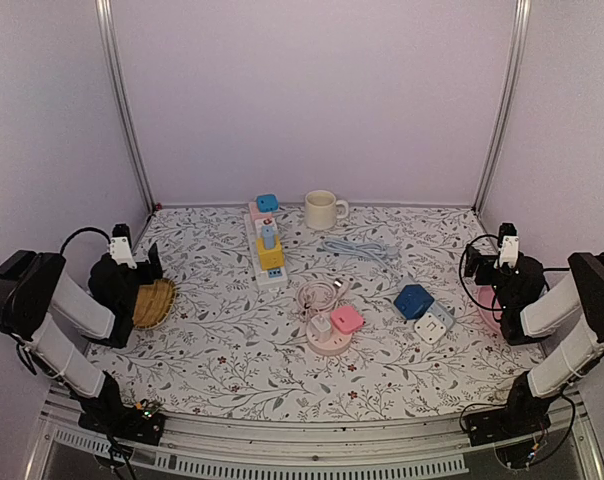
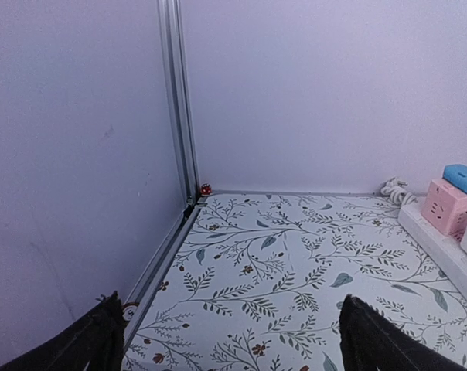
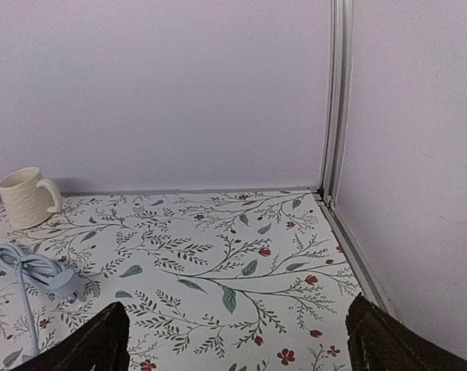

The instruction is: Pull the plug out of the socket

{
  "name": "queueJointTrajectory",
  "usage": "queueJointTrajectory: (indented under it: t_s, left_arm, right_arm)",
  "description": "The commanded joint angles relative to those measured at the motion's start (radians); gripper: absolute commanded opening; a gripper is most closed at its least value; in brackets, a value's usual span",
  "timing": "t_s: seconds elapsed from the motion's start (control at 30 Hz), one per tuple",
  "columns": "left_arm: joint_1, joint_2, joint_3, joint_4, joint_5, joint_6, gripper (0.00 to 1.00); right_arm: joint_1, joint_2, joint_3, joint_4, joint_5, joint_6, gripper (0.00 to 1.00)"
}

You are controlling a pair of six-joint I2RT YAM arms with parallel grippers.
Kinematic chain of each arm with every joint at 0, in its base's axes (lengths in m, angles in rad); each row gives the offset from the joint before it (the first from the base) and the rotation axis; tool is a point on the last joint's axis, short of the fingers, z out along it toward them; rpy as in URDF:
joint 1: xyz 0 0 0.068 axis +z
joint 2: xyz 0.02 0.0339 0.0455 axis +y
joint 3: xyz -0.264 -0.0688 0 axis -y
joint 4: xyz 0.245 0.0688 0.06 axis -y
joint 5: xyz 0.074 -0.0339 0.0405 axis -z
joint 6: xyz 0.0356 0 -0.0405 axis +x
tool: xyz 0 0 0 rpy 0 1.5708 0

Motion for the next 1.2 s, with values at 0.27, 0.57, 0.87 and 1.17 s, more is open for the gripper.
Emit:
queueJointTrajectory:
  t_s: [0.27, 0.57, 0.87, 1.17]
  left_arm:
    - [-0.108, -0.166, 0.158, -0.314, -0.177, 0.069, 0.97]
    - [-0.146, -0.449, 0.425, -0.942, 0.140, -0.244, 0.97]
    - [-0.045, -0.574, 0.431, -1.125, 0.233, -0.475, 0.97]
    - [-0.057, -0.496, 0.444, -1.111, 0.423, -0.608, 0.97]
  right_arm:
    - [0.003, 0.008, 0.007, 0.023, -0.007, -0.005, 0.99]
    - [0.003, -0.029, -0.003, 0.016, 0.033, 0.003, 0.99]
    - [0.004, -0.558, 0.202, -0.686, 0.059, 0.333, 0.99]
    - [0.003, -0.693, 0.230, -0.865, -0.087, 0.601, 0.99]
